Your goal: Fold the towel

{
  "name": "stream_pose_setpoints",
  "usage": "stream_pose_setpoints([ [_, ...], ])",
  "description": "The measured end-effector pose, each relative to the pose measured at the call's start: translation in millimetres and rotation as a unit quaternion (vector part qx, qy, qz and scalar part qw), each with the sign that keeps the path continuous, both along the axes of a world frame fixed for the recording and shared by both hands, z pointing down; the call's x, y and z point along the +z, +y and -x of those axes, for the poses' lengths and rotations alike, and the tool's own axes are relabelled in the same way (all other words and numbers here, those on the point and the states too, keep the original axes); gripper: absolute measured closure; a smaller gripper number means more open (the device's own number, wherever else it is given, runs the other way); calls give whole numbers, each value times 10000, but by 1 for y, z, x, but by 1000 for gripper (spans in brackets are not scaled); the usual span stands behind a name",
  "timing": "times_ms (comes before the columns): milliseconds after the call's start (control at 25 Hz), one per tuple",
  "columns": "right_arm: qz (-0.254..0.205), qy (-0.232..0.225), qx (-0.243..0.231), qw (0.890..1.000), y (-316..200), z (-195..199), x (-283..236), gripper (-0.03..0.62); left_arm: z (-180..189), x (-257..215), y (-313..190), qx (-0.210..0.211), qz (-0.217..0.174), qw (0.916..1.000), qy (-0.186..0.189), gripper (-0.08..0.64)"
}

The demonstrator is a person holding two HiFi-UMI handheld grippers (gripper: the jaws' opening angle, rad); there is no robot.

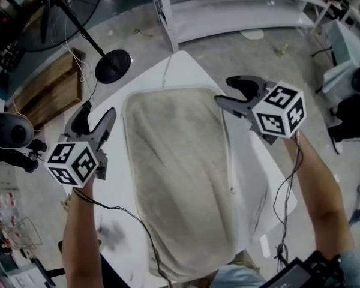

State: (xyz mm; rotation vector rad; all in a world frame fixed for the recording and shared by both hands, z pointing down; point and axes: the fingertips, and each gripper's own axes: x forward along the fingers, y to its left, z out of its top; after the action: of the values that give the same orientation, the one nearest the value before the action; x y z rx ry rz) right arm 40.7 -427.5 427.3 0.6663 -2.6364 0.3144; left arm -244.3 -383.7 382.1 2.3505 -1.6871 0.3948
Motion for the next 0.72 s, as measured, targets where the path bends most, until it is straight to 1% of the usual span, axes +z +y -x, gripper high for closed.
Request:
stream_pose_setpoints([
  [200, -343, -7, -14, 9994, 86, 7, -52, 348, -22, -77, 106, 204, -617, 9978, -142, 229],
  [320, -575, -54, -48, 9983, 145, 14, -86, 350, -32, -122, 171, 266, -964, 9948, -181, 229],
  [440, -719, -67, -124, 9973, 209, 14, -108, 353, -45, -159, 241, 277, -1274, 9913, -182, 230],
  [600, -902, -164, -151, 9957, 286, 7, -124, 353, -63, -192, 324, 178, -1651, 9856, -327, 232],
  [720, -990, -276, -156, 9946, 338, -1, -126, 356, -68, -195, 375, 24, -1800, 9829, -402, 232],
])
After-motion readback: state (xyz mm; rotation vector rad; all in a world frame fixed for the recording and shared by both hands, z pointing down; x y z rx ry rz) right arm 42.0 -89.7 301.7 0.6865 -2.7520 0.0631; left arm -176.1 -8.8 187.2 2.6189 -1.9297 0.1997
